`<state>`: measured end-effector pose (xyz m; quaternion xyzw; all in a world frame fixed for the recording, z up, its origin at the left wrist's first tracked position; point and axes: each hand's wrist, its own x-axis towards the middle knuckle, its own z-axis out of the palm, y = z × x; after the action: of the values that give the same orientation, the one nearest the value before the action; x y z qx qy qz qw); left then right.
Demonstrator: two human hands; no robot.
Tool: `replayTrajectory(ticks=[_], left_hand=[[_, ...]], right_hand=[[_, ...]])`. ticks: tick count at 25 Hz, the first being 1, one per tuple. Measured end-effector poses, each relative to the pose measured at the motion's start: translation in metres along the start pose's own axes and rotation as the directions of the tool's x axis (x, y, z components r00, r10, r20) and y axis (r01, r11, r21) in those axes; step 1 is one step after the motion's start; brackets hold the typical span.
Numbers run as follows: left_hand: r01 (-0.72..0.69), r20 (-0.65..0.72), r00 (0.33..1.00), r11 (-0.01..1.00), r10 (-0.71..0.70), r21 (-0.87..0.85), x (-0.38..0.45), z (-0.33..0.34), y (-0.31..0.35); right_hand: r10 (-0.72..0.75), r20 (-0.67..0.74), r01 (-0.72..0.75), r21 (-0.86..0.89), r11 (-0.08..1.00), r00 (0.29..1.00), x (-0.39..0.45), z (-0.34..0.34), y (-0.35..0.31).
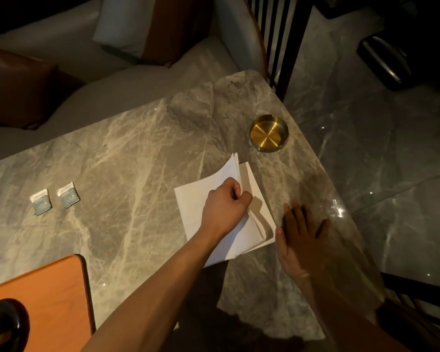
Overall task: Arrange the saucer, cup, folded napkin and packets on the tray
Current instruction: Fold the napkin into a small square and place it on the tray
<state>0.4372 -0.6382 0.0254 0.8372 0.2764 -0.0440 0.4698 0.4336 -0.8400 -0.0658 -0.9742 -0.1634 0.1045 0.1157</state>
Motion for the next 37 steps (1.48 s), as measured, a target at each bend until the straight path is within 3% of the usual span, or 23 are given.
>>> replayTrajectory(ticks=[17, 22, 26, 29, 32, 35, 37], left_hand=[[0.085, 0.077, 0.989, 0.909, -0.128, 0.408, 0.023, 0.058, -0.008], [0.046, 0.088, 0.991, 0.881, -0.1, 0.472, 0.021, 0.066, -0.002], [-0.1, 0.132, 0.99, 0.929, 0.056, 0.356, -0.005, 0.054, -0.018], [-0.266, 0.042, 0.962, 0.888, 0.271, 0.375, -0.037, 0.037, -0.05], [-0.241, -0.09, 0.942, 0.839, 0.323, 0.488, -0.059, 0.022, -0.082], [-0.138, -0.154, 0.953, 0.825, 0.262, 0.548, -0.057, 0.021, -0.093], [-0.075, -0.127, 0.974, 0.793, 0.19, 0.605, -0.051, 0.027, -0.093]], right_hand=[[0.022, -0.065, -0.012, 0.161, 0.987, 0.998, 0.0, -0.009, 0.0], [-0.034, -0.017, 0.035, 0.087, 0.996, 0.999, 0.0, -0.014, 0.001], [-0.044, 0.058, 0.039, 0.079, 0.996, 0.997, 0.001, -0.016, 0.002], [-0.04, -0.045, 0.05, 0.255, 0.966, 0.998, -0.004, -0.017, 0.01], [-0.005, -0.148, 0.049, 0.292, 0.955, 0.989, 0.005, -0.012, 0.003], [-0.298, -0.245, 0.323, 0.068, 0.944, 0.923, 0.031, -0.002, -0.052], [-0.484, -0.176, 0.48, -0.07, 0.875, 0.857, 0.046, 0.009, -0.082]])
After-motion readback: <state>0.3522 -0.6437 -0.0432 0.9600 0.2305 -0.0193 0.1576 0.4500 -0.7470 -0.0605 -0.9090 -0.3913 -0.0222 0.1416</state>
